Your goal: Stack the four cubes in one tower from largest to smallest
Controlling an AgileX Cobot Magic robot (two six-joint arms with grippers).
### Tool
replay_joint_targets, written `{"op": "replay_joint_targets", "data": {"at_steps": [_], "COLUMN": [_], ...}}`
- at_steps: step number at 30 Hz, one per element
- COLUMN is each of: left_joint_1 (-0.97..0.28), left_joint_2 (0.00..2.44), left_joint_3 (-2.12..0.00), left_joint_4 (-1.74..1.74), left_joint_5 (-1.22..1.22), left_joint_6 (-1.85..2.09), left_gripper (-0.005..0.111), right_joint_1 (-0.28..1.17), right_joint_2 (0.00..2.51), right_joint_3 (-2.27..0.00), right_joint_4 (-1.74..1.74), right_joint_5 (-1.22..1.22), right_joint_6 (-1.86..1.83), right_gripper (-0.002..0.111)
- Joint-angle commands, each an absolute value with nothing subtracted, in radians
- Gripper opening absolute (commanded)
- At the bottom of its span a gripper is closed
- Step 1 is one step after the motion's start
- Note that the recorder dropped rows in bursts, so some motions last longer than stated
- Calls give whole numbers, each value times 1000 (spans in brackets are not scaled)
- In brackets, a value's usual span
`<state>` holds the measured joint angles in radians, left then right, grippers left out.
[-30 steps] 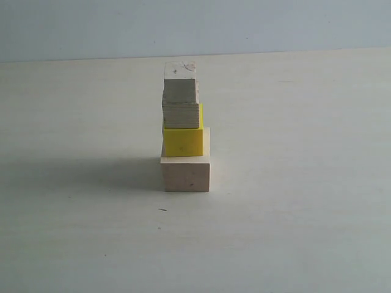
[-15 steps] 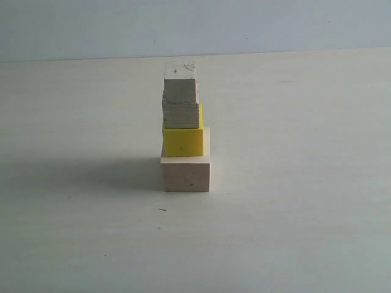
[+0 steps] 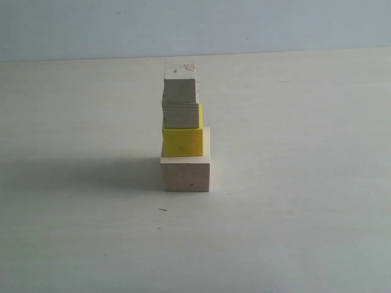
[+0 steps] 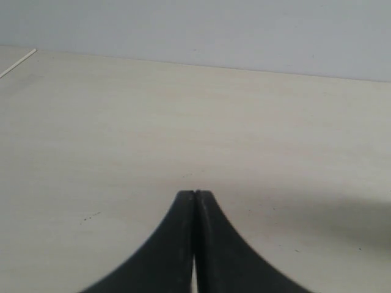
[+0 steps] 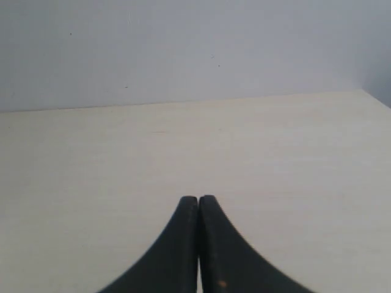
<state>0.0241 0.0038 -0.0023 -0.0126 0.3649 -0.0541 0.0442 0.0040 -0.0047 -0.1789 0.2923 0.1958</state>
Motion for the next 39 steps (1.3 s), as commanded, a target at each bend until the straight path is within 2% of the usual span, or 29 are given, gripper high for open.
{"op": "replay_joint_targets", "data": {"at_steps": [1,39], "left_joint_1": [26,26], "left_joint_2": [0,0], "left_joint_3": [0,0], "left_joint_4": [-10,-10], "left_joint_5": [353,353], "left_joint_6": [-53,-53], "left_gripper": [0,0], "right_joint_1": [39,39], "right_joint_2": [0,0], "right_joint_3": [0,0], "right_joint_4": [-186,-184], "right_joint_5": [281,344], "right_joint_6": [157,100], "right_gripper": [0,0]}}
